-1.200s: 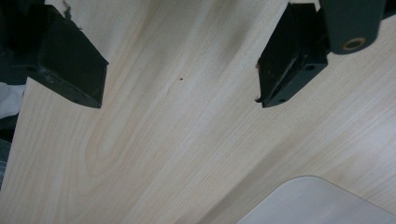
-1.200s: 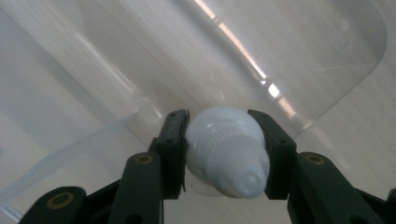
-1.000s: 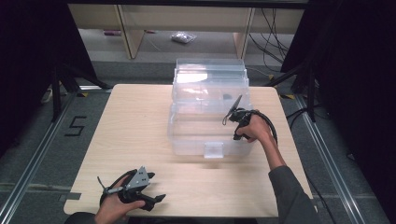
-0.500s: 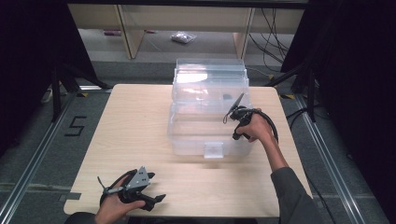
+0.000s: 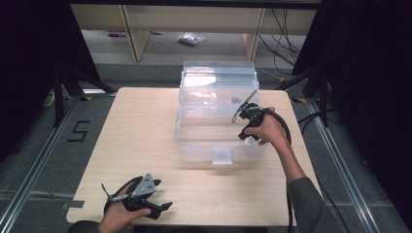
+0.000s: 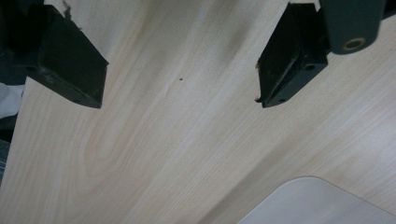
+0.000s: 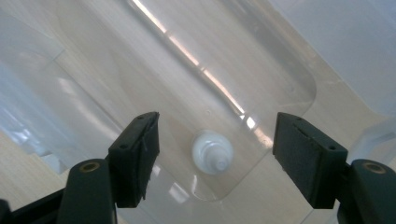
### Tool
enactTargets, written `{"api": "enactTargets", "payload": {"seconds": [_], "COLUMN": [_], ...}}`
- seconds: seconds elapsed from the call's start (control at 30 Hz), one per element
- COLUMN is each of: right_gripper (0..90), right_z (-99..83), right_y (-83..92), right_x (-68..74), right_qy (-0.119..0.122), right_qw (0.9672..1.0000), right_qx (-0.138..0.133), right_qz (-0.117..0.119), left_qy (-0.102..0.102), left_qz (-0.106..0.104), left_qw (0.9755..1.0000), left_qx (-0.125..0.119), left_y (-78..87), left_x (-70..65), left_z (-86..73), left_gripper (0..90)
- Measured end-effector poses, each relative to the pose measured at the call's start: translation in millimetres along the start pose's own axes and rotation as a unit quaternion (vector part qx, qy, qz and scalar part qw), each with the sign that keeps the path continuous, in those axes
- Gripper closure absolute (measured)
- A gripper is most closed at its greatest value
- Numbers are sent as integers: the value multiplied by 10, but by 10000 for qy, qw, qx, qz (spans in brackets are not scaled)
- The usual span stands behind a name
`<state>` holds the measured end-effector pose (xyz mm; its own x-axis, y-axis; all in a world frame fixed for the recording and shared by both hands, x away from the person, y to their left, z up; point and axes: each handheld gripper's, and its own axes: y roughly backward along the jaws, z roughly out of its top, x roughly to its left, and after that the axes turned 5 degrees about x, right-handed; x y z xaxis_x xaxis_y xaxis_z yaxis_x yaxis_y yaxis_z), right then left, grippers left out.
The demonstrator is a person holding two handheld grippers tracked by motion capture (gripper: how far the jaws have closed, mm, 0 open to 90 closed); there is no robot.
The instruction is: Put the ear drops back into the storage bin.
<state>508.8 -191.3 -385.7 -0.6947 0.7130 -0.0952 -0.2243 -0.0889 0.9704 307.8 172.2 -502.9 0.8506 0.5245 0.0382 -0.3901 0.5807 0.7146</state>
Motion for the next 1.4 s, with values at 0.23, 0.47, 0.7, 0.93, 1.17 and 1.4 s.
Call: {"api": "enactTargets", "payload": {"seconds": [0.23, 0.47, 0.7, 0.93, 1.17, 1.4], "right_gripper": [302, 290, 280, 273, 267, 263], "right_z": [-29, -53, -96, -154, -215, -264], "right_y": [88, 139, 196, 238, 310, 332], "right_x": [46, 69, 112, 171, 238, 296], "right_qy": [30, 58, 55, 113, 132, 252], "right_qw": [9998, 9997, 9992, 9980, 9966, 9955], "right_qx": [-172, -235, -391, -604, -777, -884], "right_qz": [64, 68, 114, 176, 227, 217], "left_qy": [25, 82, 85, 83, 83, 85], "left_qz": [4, -21, -20, -17, -15, -14], "left_qw": [10000, 10000, 10000, 10000, 10000, 10000], "left_qx": [0, -44, -44, -43, -45, -45], "left_y": [-2, -7, -8, -7, -7, -7], "left_x": [-2, -8, -9, -7, -8, -8], "left_z": [-1, -2, -2, -2, -2, -2], "left_gripper": [151, 151, 151, 151, 151, 151]}}
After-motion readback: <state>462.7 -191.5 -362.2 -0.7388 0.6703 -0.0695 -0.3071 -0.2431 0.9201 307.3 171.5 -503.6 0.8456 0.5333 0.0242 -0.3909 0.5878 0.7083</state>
